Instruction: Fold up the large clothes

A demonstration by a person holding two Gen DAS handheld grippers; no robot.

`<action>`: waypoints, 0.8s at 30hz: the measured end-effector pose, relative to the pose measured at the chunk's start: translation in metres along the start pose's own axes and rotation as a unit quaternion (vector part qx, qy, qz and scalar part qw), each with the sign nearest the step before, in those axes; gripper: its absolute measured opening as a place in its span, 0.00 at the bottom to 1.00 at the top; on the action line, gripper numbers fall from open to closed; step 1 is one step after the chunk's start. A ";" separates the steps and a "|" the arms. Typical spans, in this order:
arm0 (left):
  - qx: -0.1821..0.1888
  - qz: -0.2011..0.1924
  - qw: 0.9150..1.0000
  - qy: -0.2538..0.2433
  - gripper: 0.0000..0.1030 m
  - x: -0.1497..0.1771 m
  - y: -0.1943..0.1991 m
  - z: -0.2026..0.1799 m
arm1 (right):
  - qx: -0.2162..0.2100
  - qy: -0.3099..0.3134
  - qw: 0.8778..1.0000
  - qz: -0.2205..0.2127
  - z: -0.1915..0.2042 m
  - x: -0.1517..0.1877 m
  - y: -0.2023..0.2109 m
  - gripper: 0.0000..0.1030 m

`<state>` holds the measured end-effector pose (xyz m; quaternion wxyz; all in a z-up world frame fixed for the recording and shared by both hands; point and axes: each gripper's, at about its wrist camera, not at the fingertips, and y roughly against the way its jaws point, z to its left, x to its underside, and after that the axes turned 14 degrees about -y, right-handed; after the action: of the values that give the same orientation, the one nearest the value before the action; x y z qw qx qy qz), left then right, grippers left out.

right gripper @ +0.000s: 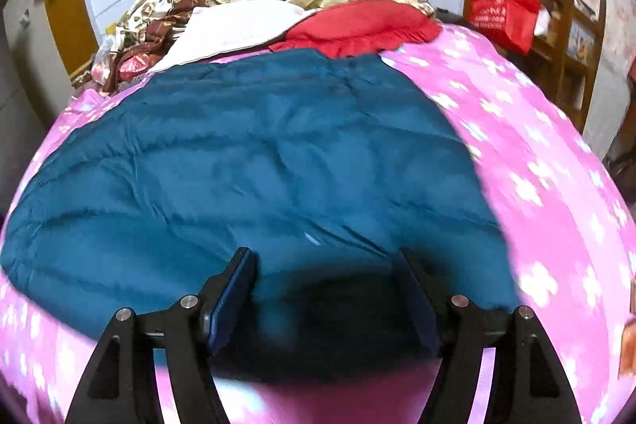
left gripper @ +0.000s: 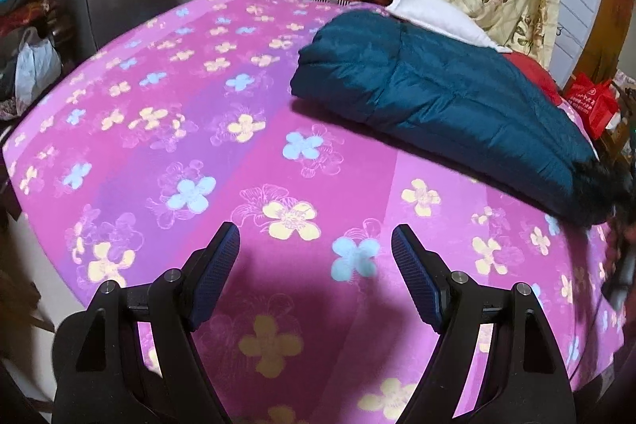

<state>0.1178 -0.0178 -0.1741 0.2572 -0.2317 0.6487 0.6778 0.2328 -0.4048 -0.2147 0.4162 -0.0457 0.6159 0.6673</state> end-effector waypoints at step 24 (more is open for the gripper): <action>0.017 -0.003 1.000 -0.023 0.77 -0.134 -0.025 0.005 | -0.006 0.014 0.997 -0.072 -0.039 0.021 0.071 0.68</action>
<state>0.2363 -0.0186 -0.1058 0.2781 -0.2135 0.6530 0.6713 0.1582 -0.4211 -0.1802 0.4542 -0.1021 0.6125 0.6388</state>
